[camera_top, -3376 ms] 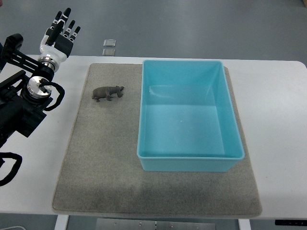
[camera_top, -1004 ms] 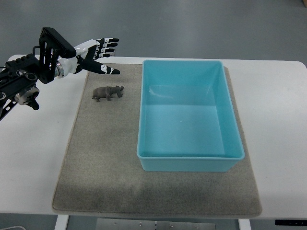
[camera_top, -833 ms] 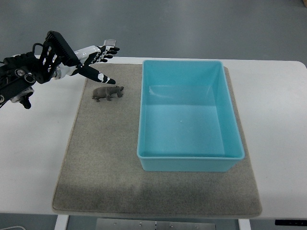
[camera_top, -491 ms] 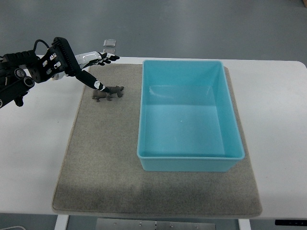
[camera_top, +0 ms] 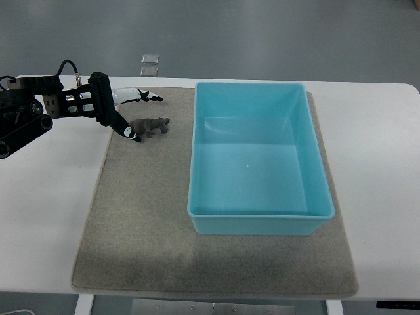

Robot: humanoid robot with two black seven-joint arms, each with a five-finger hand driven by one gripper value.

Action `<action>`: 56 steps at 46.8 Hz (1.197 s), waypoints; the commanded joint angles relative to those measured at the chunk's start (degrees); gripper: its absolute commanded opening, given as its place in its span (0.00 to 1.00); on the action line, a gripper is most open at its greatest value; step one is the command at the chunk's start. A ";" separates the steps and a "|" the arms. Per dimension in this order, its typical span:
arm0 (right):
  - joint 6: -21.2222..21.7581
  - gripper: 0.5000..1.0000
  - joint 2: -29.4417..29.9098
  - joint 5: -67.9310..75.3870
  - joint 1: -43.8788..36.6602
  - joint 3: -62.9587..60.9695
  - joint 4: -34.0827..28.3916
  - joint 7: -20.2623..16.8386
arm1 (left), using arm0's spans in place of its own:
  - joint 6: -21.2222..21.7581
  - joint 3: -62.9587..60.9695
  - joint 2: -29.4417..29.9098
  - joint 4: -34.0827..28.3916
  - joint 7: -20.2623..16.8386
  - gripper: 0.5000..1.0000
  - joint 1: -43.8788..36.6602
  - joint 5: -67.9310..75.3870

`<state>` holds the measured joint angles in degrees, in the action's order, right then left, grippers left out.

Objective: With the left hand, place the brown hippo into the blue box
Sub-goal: 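Lower the left hand and close its fingers around the brown hippo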

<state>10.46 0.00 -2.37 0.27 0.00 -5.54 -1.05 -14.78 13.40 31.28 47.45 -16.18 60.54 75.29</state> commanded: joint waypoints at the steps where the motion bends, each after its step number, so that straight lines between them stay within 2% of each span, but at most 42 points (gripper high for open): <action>1: 0.00 0.87 0.00 0.00 0.00 -0.09 0.00 0.00 | 0.19 -0.04 -0.17 0.01 0.01 0.98 0.01 0.03; 8: 0.00 0.87 0.00 0.00 0.00 0.00 0.00 0.00 | 0.28 -0.04 -0.35 0.01 0.01 0.95 -0.16 0.03; 14: 0.00 0.87 0.00 0.00 0.00 0.00 0.00 0.00 | 0.63 -0.04 -0.43 -0.07 0.01 0.89 -0.34 0.11; 29: 0.00 0.87 0.00 0.00 0.00 0.00 0.00 0.00 | 0.72 -0.21 -1.49 -0.51 0.19 0.86 -0.60 0.99; 32: 0.00 0.87 0.00 0.00 0.00 0.00 0.00 0.00 | 0.72 -0.13 -1.49 -0.60 0.19 0.78 -0.60 1.26; 35: 0.00 0.87 0.00 0.00 0.00 0.00 0.00 0.00 | 0.72 -0.13 -1.49 -0.60 0.19 0.78 -0.60 1.26; 42: 0.00 0.87 0.00 0.00 0.00 0.00 0.00 0.00 | 0.72 -0.13 -1.84 -0.87 0.19 0.66 -0.69 1.26; 47: 0.00 0.87 0.00 0.00 0.00 0.00 0.00 0.00 | 0.80 -0.13 -2.02 -0.87 0.28 0.62 -0.69 1.26; 51: 0.00 0.87 0.00 0.00 0.00 0.00 0.00 0.00 | 0.80 -0.13 -2.02 -0.95 0.28 0.51 -0.69 1.26; 56: 0.00 0.87 0.00 0.00 0.00 0.00 0.00 0.00 | 1.51 -0.13 -2.19 -0.95 0.36 0.20 -0.69 1.26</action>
<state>10.46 0.00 -2.37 0.26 0.00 -5.54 -1.06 -13.76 13.27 29.19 46.52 -15.92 59.85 76.57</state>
